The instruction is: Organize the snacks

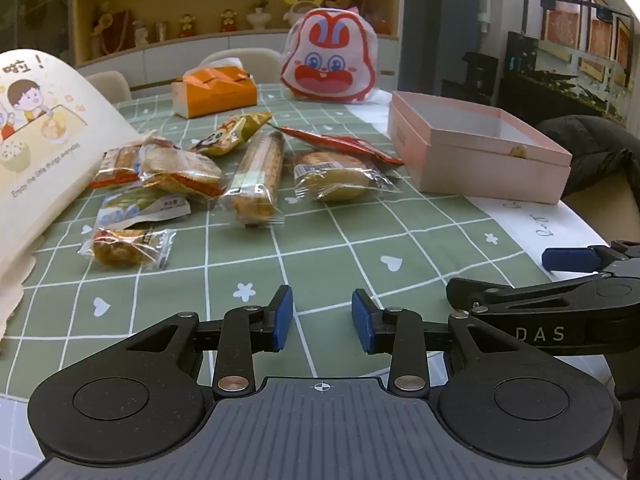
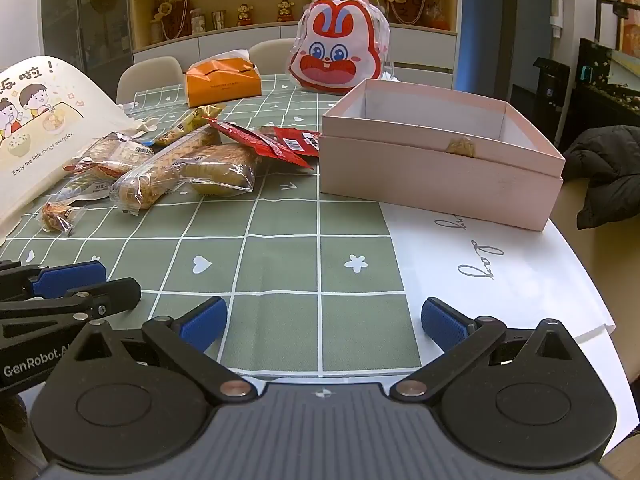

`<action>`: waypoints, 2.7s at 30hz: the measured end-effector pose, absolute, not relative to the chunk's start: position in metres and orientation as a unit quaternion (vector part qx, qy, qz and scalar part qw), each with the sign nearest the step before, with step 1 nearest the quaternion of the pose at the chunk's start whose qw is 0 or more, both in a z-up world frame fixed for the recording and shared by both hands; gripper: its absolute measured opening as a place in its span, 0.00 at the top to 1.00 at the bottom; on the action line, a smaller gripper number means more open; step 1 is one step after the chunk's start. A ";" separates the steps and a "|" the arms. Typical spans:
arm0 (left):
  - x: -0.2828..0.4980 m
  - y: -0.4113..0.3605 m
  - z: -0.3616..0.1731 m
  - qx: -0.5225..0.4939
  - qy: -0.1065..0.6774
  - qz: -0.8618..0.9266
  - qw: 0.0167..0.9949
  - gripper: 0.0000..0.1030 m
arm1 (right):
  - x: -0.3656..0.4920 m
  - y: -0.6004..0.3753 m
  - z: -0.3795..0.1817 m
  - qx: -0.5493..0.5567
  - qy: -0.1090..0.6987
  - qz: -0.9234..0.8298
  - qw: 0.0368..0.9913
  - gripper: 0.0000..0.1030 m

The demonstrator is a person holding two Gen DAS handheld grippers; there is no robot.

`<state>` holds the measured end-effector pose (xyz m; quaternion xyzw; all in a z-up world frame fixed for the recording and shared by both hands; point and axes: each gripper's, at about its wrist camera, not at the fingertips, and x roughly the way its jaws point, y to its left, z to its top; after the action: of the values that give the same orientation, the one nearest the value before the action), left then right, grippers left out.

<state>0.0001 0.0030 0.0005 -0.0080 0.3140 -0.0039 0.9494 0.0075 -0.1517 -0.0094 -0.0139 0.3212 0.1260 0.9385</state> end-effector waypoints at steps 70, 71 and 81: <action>-0.001 0.004 0.001 -0.008 0.314 -0.003 0.949 0.63 | 0.008 -0.151 -0.011 -0.017 0.321 0.127 0.938 0.00; -0.001 0.004 0.001 -0.007 0.314 -0.003 0.949 0.63 | 0.008 -0.151 -0.011 -0.018 0.321 0.127 0.938 0.00; 0.028 0.032 0.018 -0.074 0.382 -0.086 0.917 0.69 | 0.024 -0.151 -0.001 -0.034 0.382 0.145 0.912 0.00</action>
<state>0.0277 0.0322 0.0183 -0.0739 0.3818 -0.0859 0.9173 0.0239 -0.1514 -0.0006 -0.0343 0.3823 0.1455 0.9119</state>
